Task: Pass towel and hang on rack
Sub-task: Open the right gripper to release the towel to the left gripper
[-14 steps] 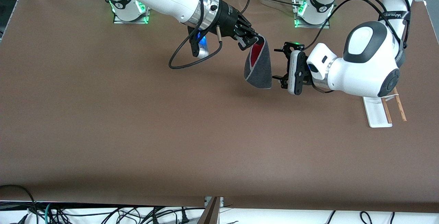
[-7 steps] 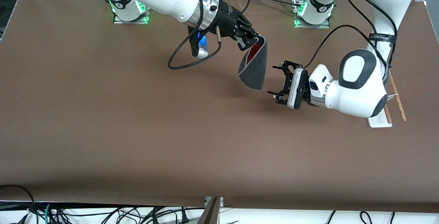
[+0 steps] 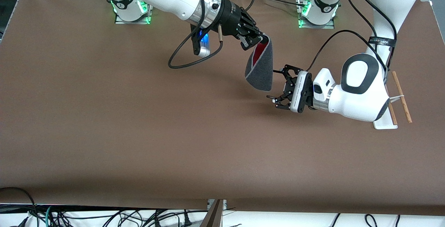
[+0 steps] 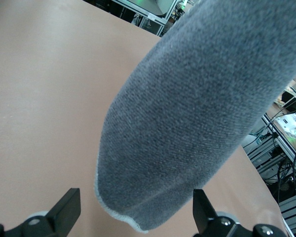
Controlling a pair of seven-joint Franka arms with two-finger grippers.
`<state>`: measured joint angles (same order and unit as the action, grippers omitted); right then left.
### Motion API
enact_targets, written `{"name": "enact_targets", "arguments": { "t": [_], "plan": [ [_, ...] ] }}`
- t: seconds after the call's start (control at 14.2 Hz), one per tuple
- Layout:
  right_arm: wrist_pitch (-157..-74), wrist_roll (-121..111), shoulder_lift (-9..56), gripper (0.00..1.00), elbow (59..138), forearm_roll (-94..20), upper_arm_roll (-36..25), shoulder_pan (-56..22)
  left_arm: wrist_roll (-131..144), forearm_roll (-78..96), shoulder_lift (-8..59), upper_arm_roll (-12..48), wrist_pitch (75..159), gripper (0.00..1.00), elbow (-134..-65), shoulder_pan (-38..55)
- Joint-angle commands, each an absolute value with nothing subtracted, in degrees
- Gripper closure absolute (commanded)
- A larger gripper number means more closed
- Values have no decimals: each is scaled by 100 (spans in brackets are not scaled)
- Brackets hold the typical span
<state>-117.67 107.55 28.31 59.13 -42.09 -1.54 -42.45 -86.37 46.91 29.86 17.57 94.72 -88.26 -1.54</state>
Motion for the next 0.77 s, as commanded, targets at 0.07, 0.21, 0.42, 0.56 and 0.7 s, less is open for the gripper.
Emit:
{"name": "enact_targets", "arguments": {
  "t": [0.07,0.21,0.42,0.56,0.7],
  "plan": [
    [-11769,10907,2909,100,5722,-4307,-149,-4263,-8807,4658,2936,1775,9580,0,-8886,79],
    [-11769,10942,2909,100,5722,-4307,-149,-4263,-8763,4658,2691,1784,9537,0,-8903,88],
    [-11795,10960,2909,100,5722,-4307,-149,-4263,-8806,4649,2602,1811,9107,9,-8868,-8],
    [-11804,10960,2909,100,5730,-4307,-149,-4263,-8816,4649,2610,1802,8904,91,-8868,-96],
    [-11804,10960,2909,100,5722,-4307,-149,-4263,-8816,4649,2645,1784,8886,100,-8886,-105]
  ]
}}
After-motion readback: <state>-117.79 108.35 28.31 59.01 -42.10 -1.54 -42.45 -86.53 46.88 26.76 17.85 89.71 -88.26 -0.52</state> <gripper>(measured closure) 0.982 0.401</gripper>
